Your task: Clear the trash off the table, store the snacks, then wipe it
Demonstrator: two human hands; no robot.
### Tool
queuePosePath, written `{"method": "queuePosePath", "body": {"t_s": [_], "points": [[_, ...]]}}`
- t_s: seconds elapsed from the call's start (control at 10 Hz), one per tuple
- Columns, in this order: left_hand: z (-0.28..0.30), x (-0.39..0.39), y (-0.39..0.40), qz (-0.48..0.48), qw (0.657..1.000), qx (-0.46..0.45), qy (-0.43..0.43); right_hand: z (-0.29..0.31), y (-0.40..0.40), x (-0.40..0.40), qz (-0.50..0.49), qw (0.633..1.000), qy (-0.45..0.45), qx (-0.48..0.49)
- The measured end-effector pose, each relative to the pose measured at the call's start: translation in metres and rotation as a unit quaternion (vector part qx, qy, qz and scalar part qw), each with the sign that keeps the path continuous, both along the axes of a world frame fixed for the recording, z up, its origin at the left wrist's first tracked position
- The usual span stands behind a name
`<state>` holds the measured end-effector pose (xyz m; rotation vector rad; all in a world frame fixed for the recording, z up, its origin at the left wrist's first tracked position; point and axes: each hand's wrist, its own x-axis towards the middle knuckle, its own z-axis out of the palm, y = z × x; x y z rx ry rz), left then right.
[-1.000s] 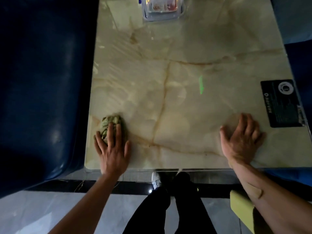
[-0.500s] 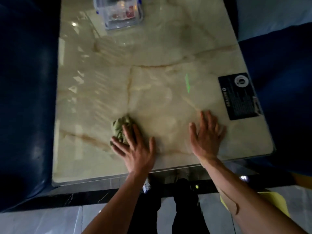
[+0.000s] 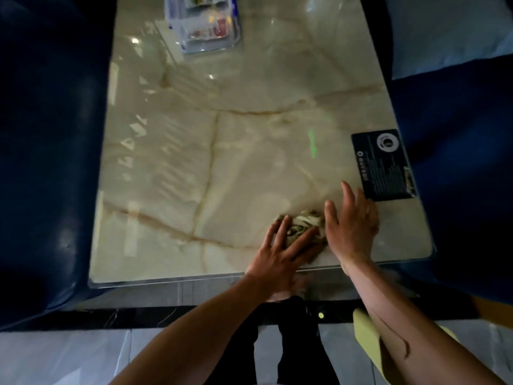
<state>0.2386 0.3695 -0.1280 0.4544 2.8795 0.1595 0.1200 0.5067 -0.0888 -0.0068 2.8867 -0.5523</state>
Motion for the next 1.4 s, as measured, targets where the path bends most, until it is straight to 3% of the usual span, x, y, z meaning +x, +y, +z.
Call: {"method": "queuePosePath", "body": {"t_s": [0.1, 0.2, 0.4, 0.5, 0.6, 0.7, 0.8, 0.9, 1.1, 1.2, 1.3, 1.4], "points": [[0.007, 0.036, -0.047, 0.074, 0.997, -0.004, -0.002, 0.001, -0.018, 0.015, -0.001, 0.999, -0.031, 0.008], [0.015, 0.089, -0.129, 0.248, 0.966, -0.049, -0.047, 0.004, -0.045, 0.039, 0.063, 0.996, -0.047, 0.033], [0.028, 0.151, -0.181, 0.511, 0.849, -0.029, -0.129, 0.009, -0.061, 0.071, 0.094, 0.990, -0.081, 0.068], [0.029, 0.142, -0.162, 0.572, 0.811, 0.027, -0.121, 0.015, -0.056, 0.072, 0.105, 0.989, -0.077, 0.066], [0.024, 0.127, -0.121, 0.535, 0.836, 0.049, -0.116, 0.022, -0.043, 0.059, 0.138, 0.987, -0.078, 0.033], [0.024, 0.118, -0.091, 0.449, 0.884, 0.047, -0.124, 0.026, -0.037, 0.052, 0.141, 0.982, -0.122, 0.012], [0.030, 0.090, -0.059, 0.298, 0.944, 0.047, -0.137, 0.032, -0.038, 0.051, 0.150, 0.973, -0.173, 0.030], [0.038, 0.067, -0.058, 0.233, 0.961, 0.034, -0.143, 0.034, -0.043, 0.057, 0.172, 0.965, -0.190, 0.054], [0.054, 0.018, -0.080, 0.219, 0.958, 0.002, -0.185, 0.037, -0.053, 0.075, 0.188, 0.956, -0.207, 0.086], [0.071, 0.002, -0.083, 0.224, 0.946, 0.031, -0.230, 0.041, -0.054, 0.080, 0.190, 0.954, -0.218, 0.082], [0.083, 0.005, -0.088, 0.234, 0.951, 0.075, -0.190, 0.045, -0.051, 0.078, 0.199, 0.953, -0.218, 0.066], [0.097, 0.015, -0.101, 0.313, 0.926, 0.183, -0.109, 0.056, -0.048, 0.070, 0.215, 0.959, -0.186, 0.019]]}}
